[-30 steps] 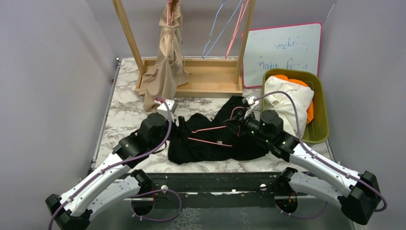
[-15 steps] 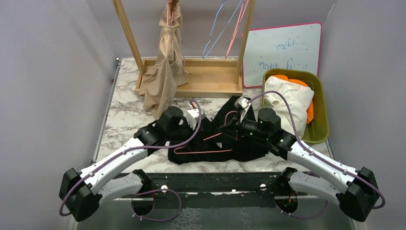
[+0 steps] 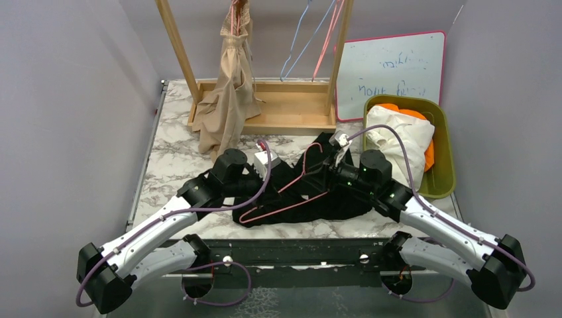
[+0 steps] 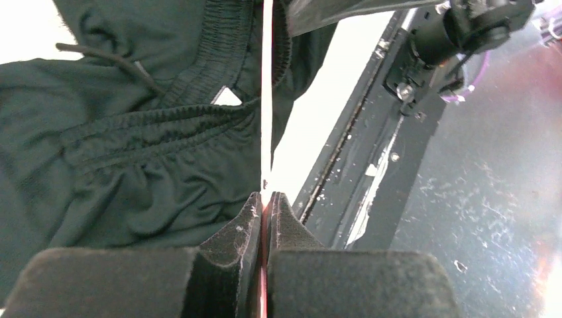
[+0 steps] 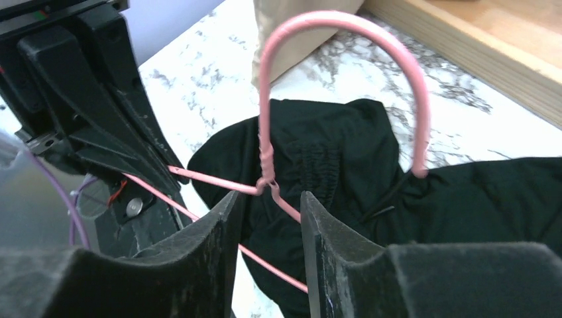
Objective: Remove the shorts from the hanger
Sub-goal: Remove the shorts from the hanger, then place the hanger on the clothes rod.
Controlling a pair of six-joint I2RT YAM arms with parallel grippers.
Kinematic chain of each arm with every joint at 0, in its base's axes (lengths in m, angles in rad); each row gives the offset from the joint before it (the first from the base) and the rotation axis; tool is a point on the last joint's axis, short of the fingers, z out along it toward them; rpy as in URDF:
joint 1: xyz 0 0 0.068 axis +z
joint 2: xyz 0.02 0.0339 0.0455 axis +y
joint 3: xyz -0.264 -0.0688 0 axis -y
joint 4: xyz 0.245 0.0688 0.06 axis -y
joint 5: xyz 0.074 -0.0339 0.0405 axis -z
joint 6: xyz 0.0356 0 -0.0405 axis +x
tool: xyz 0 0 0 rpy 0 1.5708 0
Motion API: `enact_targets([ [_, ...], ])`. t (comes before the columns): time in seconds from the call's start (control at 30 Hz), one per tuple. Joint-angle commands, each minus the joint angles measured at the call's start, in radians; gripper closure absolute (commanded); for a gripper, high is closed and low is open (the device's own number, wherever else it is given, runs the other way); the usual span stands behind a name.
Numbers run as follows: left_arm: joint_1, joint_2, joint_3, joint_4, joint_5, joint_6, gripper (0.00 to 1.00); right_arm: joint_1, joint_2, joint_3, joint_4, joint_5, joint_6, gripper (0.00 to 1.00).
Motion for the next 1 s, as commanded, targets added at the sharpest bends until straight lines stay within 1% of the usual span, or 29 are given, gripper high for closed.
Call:
enact_targets([
  [0.0,0.008,-0.059,0.02,-0.017,-0.122,-0.044,1.0,-0.002,-0.072,0.036,-0.047,0.201,0.062,0.56],
  [0.07,0.008,-0.08,0.03,-0.034,-0.147,-0.061,1.0,-0.002,-0.108,0.029,-0.094,0.283,0.074,0.54],
  [0.17,0.009,-0.11,0.05,-0.069,-0.178,-0.081,1.0,-0.002,-0.151,0.017,-0.174,0.409,0.15,0.54],
  [0.27,0.008,-0.153,0.061,-0.1,-0.241,-0.113,1.0,-0.002,-0.207,-0.016,-0.195,0.434,0.198,0.54],
  [0.43,0.008,-0.243,0.045,-0.113,-0.366,-0.184,1.0,-0.002,-0.266,-0.063,-0.13,0.351,0.254,0.53],
  [0.6,0.008,-0.328,0.048,-0.131,-0.447,-0.229,1.0,-0.002,-0.238,-0.035,-0.128,0.274,0.331,0.52],
  [0.67,0.009,-0.355,0.044,-0.13,-0.467,-0.249,1.0,-0.002,-0.216,-0.032,-0.083,0.213,0.391,0.49],
  [0.73,0.009,-0.368,0.034,-0.12,-0.479,-0.278,1.0,-0.002,-0.181,-0.045,0.019,0.122,0.454,0.45],
  [0.83,0.009,-0.373,0.012,-0.083,-0.497,-0.312,1.0,-0.001,-0.072,-0.058,0.2,-0.01,0.586,0.43],
  [0.9,0.008,-0.367,-0.008,-0.045,-0.494,-0.325,1.0,0.013,0.018,-0.025,0.263,-0.054,0.643,0.43],
  [0.97,0.008,-0.354,-0.026,-0.01,-0.48,-0.335,1.0,0.056,0.097,0.027,0.282,-0.037,0.647,0.42],
])
